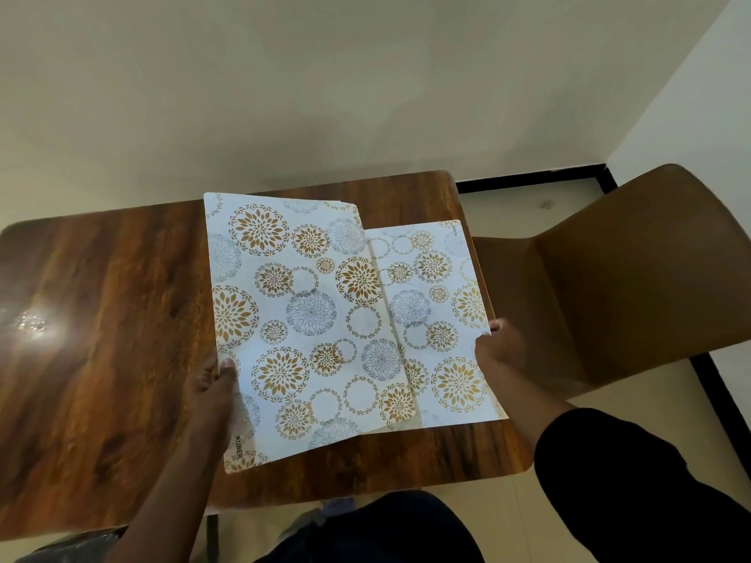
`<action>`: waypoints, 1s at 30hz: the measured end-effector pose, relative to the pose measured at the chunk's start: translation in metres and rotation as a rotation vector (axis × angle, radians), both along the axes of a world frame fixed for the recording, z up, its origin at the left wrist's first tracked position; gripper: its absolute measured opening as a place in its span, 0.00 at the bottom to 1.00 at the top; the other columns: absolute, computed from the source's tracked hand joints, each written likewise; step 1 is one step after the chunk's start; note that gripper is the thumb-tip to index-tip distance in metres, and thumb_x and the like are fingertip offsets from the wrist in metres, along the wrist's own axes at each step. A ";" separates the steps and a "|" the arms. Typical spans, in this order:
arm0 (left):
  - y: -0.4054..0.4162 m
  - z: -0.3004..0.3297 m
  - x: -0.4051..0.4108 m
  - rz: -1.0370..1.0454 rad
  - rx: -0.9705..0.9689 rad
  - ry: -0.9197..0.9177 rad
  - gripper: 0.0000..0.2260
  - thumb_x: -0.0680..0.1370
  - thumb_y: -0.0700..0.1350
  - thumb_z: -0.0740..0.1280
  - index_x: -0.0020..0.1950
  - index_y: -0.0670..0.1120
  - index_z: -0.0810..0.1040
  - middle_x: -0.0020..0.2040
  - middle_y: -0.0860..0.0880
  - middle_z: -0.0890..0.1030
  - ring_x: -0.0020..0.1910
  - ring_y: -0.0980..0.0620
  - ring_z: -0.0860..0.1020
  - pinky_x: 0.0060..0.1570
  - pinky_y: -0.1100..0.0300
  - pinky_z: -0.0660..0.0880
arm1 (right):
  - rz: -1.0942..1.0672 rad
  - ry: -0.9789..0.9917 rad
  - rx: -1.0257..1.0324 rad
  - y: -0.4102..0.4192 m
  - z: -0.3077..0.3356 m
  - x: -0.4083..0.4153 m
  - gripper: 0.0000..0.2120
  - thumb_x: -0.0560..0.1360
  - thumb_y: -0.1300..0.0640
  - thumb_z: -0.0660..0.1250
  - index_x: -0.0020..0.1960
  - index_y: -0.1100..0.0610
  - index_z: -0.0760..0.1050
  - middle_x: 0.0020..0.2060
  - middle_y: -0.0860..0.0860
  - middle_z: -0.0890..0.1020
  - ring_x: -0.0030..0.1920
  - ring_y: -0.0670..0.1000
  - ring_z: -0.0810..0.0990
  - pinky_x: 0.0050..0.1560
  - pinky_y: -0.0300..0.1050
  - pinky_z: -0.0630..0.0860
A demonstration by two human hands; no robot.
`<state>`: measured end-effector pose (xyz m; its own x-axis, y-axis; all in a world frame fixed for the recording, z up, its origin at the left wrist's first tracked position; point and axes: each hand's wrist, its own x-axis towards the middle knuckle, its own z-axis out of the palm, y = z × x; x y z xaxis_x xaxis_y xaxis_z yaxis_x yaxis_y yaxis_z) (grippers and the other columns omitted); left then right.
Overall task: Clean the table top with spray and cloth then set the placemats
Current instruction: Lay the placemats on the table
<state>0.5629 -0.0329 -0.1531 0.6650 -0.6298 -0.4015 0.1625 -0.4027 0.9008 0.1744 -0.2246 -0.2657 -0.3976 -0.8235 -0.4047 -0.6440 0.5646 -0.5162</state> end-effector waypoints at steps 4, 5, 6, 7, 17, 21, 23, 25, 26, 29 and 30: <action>0.002 0.000 0.001 0.033 0.008 0.006 0.09 0.89 0.39 0.60 0.63 0.40 0.80 0.44 0.48 0.89 0.35 0.51 0.88 0.33 0.58 0.85 | 0.023 -0.004 -0.015 -0.003 -0.002 -0.003 0.12 0.78 0.58 0.67 0.62 0.53 0.77 0.58 0.54 0.83 0.53 0.57 0.83 0.46 0.47 0.79; 0.003 -0.001 0.003 0.042 0.010 0.006 0.10 0.89 0.39 0.60 0.64 0.39 0.80 0.46 0.47 0.89 0.36 0.50 0.88 0.33 0.57 0.85 | 0.023 -0.008 -0.011 -0.005 -0.002 -0.003 0.13 0.78 0.58 0.67 0.62 0.53 0.77 0.58 0.54 0.83 0.53 0.56 0.83 0.45 0.47 0.79; 0.003 -0.002 0.003 0.046 0.013 0.004 0.10 0.89 0.39 0.60 0.65 0.39 0.80 0.47 0.47 0.89 0.36 0.50 0.88 0.34 0.57 0.85 | 0.024 -0.012 -0.008 -0.005 -0.002 -0.004 0.13 0.78 0.58 0.67 0.62 0.53 0.77 0.58 0.53 0.83 0.52 0.56 0.83 0.45 0.46 0.78; 0.004 -0.003 0.004 0.046 0.015 0.004 0.10 0.89 0.39 0.61 0.65 0.38 0.80 0.46 0.47 0.89 0.36 0.50 0.88 0.34 0.57 0.86 | 0.027 -0.013 -0.008 -0.006 -0.002 -0.004 0.13 0.78 0.58 0.67 0.63 0.53 0.77 0.58 0.53 0.83 0.52 0.56 0.83 0.45 0.46 0.78; 0.010 -0.007 0.000 0.065 0.004 -0.029 0.13 0.89 0.36 0.59 0.69 0.35 0.78 0.48 0.53 0.89 0.39 0.56 0.88 0.36 0.62 0.84 | 0.052 -0.002 -0.007 -0.008 -0.008 -0.004 0.14 0.76 0.58 0.69 0.61 0.53 0.77 0.56 0.54 0.83 0.50 0.56 0.83 0.44 0.47 0.79; 0.010 -0.006 0.000 0.067 -0.006 -0.006 0.13 0.89 0.37 0.59 0.70 0.34 0.77 0.46 0.55 0.90 0.39 0.55 0.88 0.36 0.61 0.85 | 0.046 0.023 0.006 -0.011 -0.011 -0.004 0.17 0.74 0.56 0.70 0.63 0.51 0.76 0.60 0.55 0.79 0.51 0.57 0.82 0.46 0.48 0.80; 0.011 -0.007 0.001 0.070 -0.012 0.002 0.13 0.89 0.37 0.59 0.70 0.34 0.77 0.46 0.54 0.90 0.39 0.54 0.88 0.36 0.61 0.85 | 0.039 0.004 0.012 -0.011 -0.009 -0.004 0.19 0.74 0.57 0.70 0.64 0.51 0.75 0.61 0.55 0.78 0.53 0.57 0.81 0.46 0.48 0.79; 0.012 -0.008 -0.002 0.070 -0.009 -0.002 0.12 0.89 0.36 0.60 0.69 0.34 0.78 0.46 0.51 0.90 0.39 0.54 0.88 0.36 0.60 0.85 | 0.046 0.042 -0.020 -0.009 -0.006 -0.001 0.21 0.73 0.57 0.70 0.65 0.52 0.74 0.62 0.56 0.77 0.57 0.58 0.79 0.54 0.53 0.79; 0.012 -0.008 -0.004 0.074 -0.010 -0.002 0.12 0.89 0.36 0.60 0.68 0.34 0.78 0.47 0.51 0.89 0.39 0.54 0.88 0.36 0.60 0.85 | 0.081 0.093 -0.058 -0.006 -0.004 0.003 0.22 0.73 0.58 0.69 0.67 0.52 0.74 0.63 0.56 0.76 0.60 0.59 0.77 0.59 0.55 0.77; 0.014 -0.009 -0.007 0.069 -0.006 0.018 0.11 0.89 0.37 0.60 0.67 0.37 0.79 0.47 0.50 0.89 0.38 0.52 0.88 0.35 0.59 0.85 | 0.320 0.270 -0.241 0.011 0.003 0.016 0.25 0.73 0.59 0.71 0.69 0.52 0.73 0.66 0.56 0.75 0.65 0.59 0.73 0.63 0.57 0.70; 0.015 -0.010 -0.007 0.064 -0.003 0.027 0.11 0.89 0.38 0.60 0.67 0.37 0.79 0.50 0.48 0.89 0.39 0.51 0.89 0.36 0.57 0.86 | 0.436 0.308 -0.294 0.016 0.002 0.020 0.25 0.72 0.59 0.72 0.69 0.52 0.74 0.68 0.55 0.75 0.67 0.59 0.73 0.63 0.58 0.70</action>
